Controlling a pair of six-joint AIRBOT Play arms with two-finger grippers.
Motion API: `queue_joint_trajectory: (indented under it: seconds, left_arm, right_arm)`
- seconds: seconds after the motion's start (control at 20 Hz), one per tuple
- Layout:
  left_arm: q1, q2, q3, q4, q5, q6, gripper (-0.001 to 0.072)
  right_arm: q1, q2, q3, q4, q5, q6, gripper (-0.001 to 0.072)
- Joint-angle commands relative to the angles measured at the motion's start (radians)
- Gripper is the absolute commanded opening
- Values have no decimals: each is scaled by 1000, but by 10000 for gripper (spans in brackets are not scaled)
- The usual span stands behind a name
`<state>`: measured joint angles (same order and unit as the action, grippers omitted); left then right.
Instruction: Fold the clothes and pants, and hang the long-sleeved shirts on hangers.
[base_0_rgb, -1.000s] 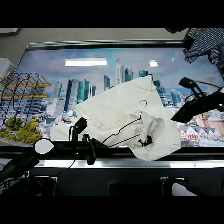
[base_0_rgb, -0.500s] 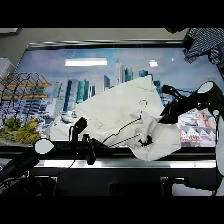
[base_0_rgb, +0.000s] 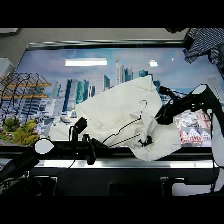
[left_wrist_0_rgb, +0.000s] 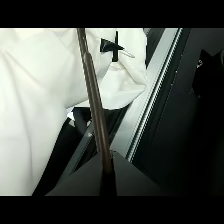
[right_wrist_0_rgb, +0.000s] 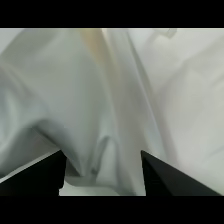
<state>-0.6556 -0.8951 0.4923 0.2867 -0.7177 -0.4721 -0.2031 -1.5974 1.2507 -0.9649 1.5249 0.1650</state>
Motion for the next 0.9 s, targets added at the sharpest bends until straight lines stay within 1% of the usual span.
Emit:
queue_joint_trajectory:
  seconds: [0.0,0.1,0.15,0.2,0.25,0.3,0.6,0.65,0.7,0.75,0.8,0.85]
  left_arm:
    - [0,0,1,0,1,0,19]
    - [0,0,1,0,1,0,19]
    - [0,0,1,0,1,0,19]
    - [0,0,1,0,1,0,19]
    - [0,0,1,0,1,0,19]
    - [0,0,1,0,1,0,19]
    - [0,0,1,0,1,0,27]
    - [0,0,1,0,1,0,80]
    - [0,0,1,0,3,-13,151]
    - [0,0,1,0,13,-52,266]
    - [3,0,1,0,25,-100,423]
    - [7,0,1,0,39,-150,502]
  right_arm:
    - [1,-35,0,18,37,1,456]
    - [1,-41,0,18,40,3,372]
    - [1,-41,0,18,46,3,306]
    - [1,-41,0,17,55,3,183]
    - [1,-41,0,18,67,5,84]
    - [1,-41,0,18,71,7,38]
    - [1,-22,0,23,73,4,33]
    - [1,-12,0,22,74,3,31]
    - [1,-2,0,23,78,3,30]
    - [1,11,0,22,87,3,29]
    - [1,23,0,21,101,3,28]
    - [1,35,0,21,115,3,28]
